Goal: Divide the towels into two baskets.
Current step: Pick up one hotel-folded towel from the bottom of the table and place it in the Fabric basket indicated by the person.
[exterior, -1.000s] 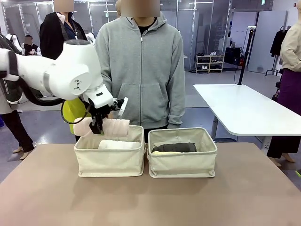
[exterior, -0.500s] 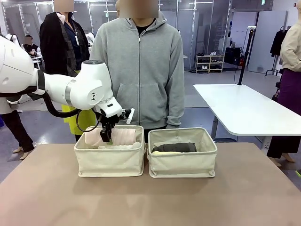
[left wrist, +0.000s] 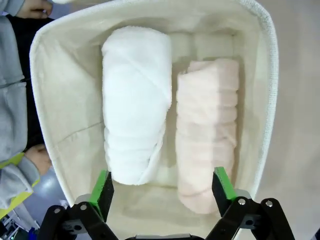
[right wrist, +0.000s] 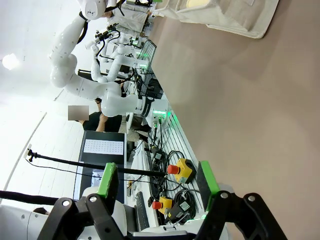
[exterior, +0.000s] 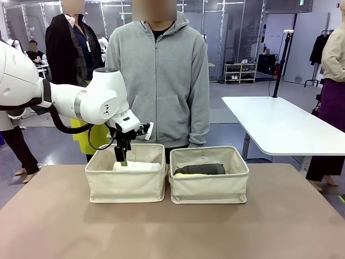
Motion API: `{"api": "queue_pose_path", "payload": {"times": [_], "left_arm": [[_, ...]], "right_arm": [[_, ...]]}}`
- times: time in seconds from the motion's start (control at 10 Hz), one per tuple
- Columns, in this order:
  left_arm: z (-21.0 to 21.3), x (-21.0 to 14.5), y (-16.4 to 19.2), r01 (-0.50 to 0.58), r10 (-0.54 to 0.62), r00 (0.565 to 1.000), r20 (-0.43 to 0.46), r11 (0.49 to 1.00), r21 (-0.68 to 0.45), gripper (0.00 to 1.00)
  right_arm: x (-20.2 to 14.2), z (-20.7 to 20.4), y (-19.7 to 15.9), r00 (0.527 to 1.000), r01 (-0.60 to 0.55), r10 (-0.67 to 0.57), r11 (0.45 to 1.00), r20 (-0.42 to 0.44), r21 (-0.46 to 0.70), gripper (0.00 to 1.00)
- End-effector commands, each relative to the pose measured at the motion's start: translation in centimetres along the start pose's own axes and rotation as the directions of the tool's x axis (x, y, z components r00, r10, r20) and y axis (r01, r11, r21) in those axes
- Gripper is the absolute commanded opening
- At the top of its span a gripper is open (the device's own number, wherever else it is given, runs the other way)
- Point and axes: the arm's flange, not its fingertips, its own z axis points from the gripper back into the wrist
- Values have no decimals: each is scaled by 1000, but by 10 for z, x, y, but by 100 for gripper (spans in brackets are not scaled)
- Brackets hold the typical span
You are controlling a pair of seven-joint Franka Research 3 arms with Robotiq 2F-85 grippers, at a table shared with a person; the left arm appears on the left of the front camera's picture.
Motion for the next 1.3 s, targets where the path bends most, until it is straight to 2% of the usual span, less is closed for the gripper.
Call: {"api": "queue_pose_path", "payload": {"times": [0.0,0.1,0.8,0.9,1.0,1.1,1.2], "left_arm": [[13,-7,-19,-85,87,995,-41,995,48,100],[0,0,0,0,0,1000,0,1000,0,100],[-2,4,-3,-17,17,1000,-5,1000,-2,100],[33,-15,-3,-115,120,983,136,993,-39,100],[70,-59,-15,-181,217,945,243,970,-160,100],[96,-104,-31,-237,299,914,274,942,-238,100],[115,-147,-50,-260,382,871,311,893,-367,100]], "right_arm": [[-1,-3,2,1000,-16,16,1000,1,-9,80],[-1,-3,2,1000,-16,16,1000,1,-9,80],[-1,-3,2,1000,-16,16,1000,1,-9,80],[-1,-3,2,1000,-16,16,1000,1,-9,80],[-1,-3,2,1000,-16,16,1000,1,-9,80],[-1,-3,2,1000,-16,16,1000,1,-9,80],[-1,-3,2,1000,-16,16,1000,1,-9,80]]}}
